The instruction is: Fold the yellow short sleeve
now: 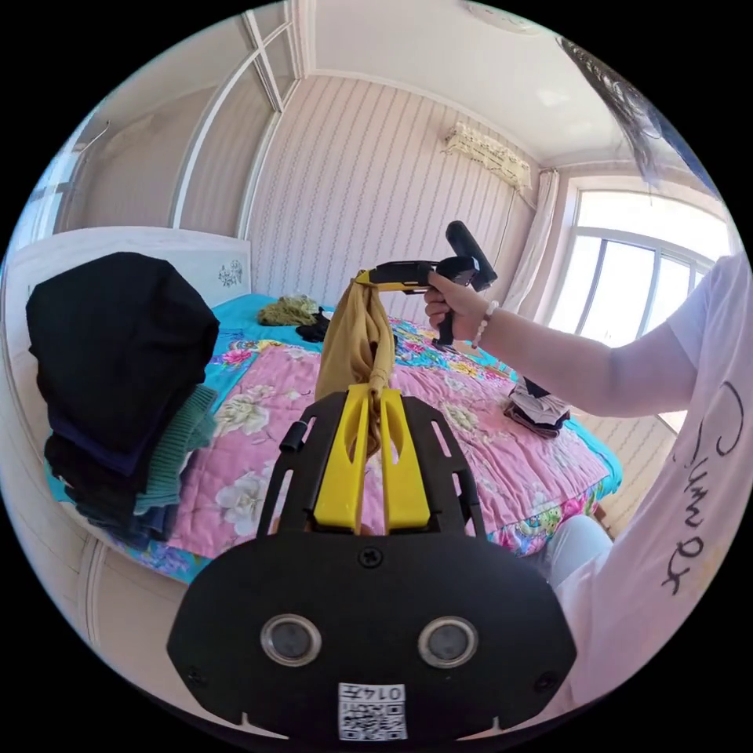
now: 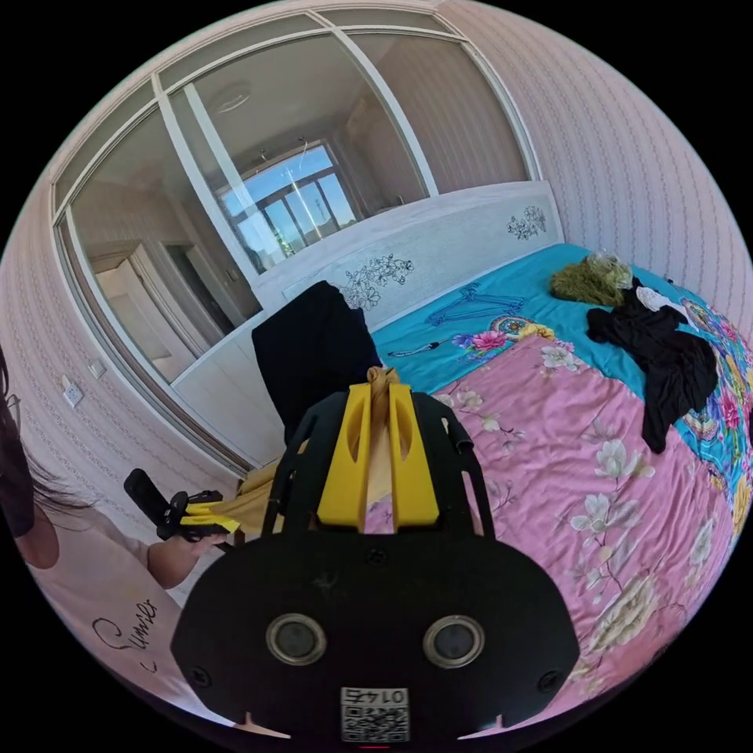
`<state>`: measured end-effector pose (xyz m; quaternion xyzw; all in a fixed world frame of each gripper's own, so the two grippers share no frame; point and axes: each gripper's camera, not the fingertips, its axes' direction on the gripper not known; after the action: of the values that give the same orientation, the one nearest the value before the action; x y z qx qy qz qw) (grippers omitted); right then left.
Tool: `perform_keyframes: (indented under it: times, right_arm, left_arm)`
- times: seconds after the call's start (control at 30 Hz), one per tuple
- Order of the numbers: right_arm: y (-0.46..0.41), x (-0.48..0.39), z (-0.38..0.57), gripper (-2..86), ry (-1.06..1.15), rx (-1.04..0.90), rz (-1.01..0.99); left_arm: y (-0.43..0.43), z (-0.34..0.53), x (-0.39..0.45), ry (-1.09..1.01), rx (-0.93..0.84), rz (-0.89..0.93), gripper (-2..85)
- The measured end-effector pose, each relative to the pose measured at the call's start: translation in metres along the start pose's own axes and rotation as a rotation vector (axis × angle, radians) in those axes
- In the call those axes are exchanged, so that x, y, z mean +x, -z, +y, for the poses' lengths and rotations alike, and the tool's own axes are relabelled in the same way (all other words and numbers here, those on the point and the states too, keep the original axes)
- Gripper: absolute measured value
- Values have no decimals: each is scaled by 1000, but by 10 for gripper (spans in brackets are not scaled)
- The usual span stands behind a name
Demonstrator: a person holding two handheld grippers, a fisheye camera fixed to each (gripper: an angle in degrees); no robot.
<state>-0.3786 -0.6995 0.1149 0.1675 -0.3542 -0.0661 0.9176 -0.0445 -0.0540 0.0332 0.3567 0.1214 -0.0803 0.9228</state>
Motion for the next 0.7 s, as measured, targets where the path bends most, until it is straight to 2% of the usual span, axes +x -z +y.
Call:
perform_keyframes:
  times: [0.13, 0.27, 0.33, 0.37, 0.43, 0.57, 0.7]
  right_arm:
    - [-25, 48, -60, 31, -20, -97, 122]
    - [-90, 86, -144, 38, 13, -219, 182]
    - [-165, 106, -208, 52, 30, -310, 160]
    - [-183, 112, -221, 59, 19, -321, 157]
    - [-233, 134, -248, 94, -103, -332, 86]
    - [-245, 149, -225, 122, -46, -323, 21]
    - [-182, 165, -138, 114, 35, -336, 12]
  left_arm:
    - [-85, -2, -41, 152, 12, 14, -7]
    - [-177, -8, -107, 285, 41, -200, 1]
    - [-216, -10, -145, 318, 25, -323, 16]
    - [-238, -6, -170, 336, -14, -400, 33]
    - [-263, 12, -201, 398, -75, -429, 57]
    - [-279, 69, -202, 341, -129, -426, 65]
    - [-271, 120, -160, 272, -171, -362, 53]
